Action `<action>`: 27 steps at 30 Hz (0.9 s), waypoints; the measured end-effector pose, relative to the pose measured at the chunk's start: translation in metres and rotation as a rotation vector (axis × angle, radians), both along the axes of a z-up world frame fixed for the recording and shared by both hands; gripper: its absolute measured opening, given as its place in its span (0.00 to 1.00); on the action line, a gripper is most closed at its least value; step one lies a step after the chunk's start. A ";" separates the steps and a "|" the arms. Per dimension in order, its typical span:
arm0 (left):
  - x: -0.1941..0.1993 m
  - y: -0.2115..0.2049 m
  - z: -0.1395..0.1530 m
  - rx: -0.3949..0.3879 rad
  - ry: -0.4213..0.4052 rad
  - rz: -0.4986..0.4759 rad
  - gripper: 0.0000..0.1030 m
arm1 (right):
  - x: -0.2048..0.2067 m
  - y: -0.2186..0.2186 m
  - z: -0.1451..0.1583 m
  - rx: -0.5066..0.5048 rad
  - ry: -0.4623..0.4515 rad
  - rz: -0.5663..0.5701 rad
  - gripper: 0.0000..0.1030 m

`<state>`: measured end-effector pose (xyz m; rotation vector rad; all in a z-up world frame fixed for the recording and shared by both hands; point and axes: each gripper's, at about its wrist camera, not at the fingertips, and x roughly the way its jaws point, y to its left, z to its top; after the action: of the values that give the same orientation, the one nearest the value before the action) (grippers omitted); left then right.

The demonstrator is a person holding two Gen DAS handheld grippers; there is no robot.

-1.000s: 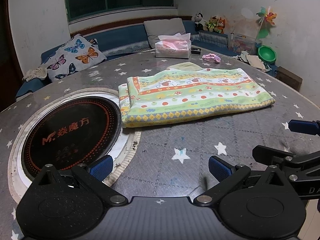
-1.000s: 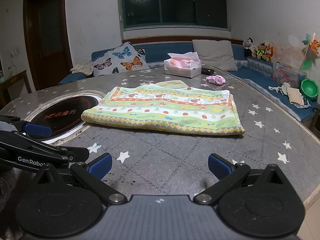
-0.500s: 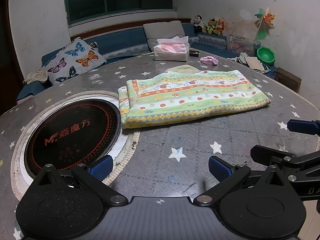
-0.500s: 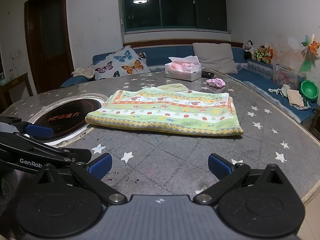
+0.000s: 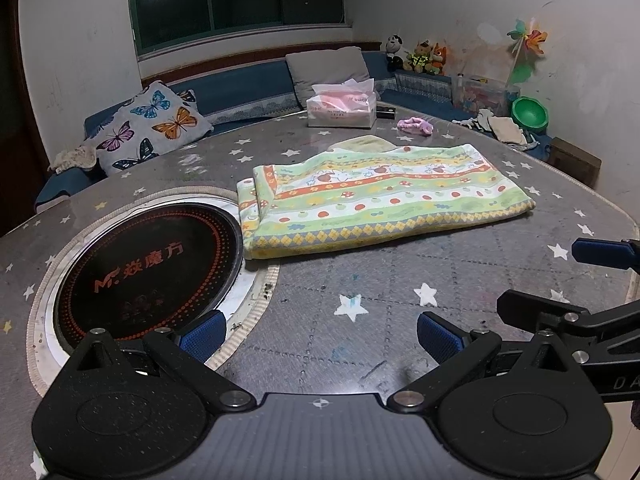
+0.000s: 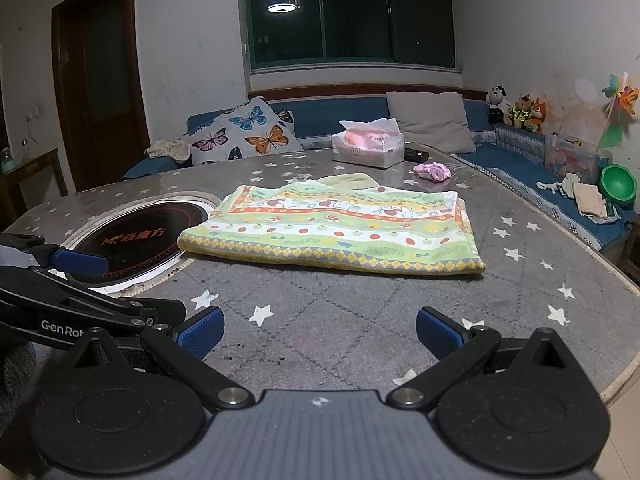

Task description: Fold clothes

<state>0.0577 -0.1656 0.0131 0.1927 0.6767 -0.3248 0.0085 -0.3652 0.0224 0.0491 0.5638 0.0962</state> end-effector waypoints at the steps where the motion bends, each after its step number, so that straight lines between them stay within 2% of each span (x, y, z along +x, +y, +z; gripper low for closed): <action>1: 0.000 0.000 0.000 0.000 -0.001 0.000 1.00 | 0.000 0.000 0.000 0.000 0.000 0.000 1.00; 27: 0.005 -0.001 -0.004 0.006 0.010 0.002 1.00 | 0.006 0.002 -0.004 0.001 0.013 0.007 1.00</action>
<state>0.0629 -0.1663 0.0096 0.1958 0.6881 -0.3220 0.0149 -0.3632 0.0186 0.0493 0.5768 0.1028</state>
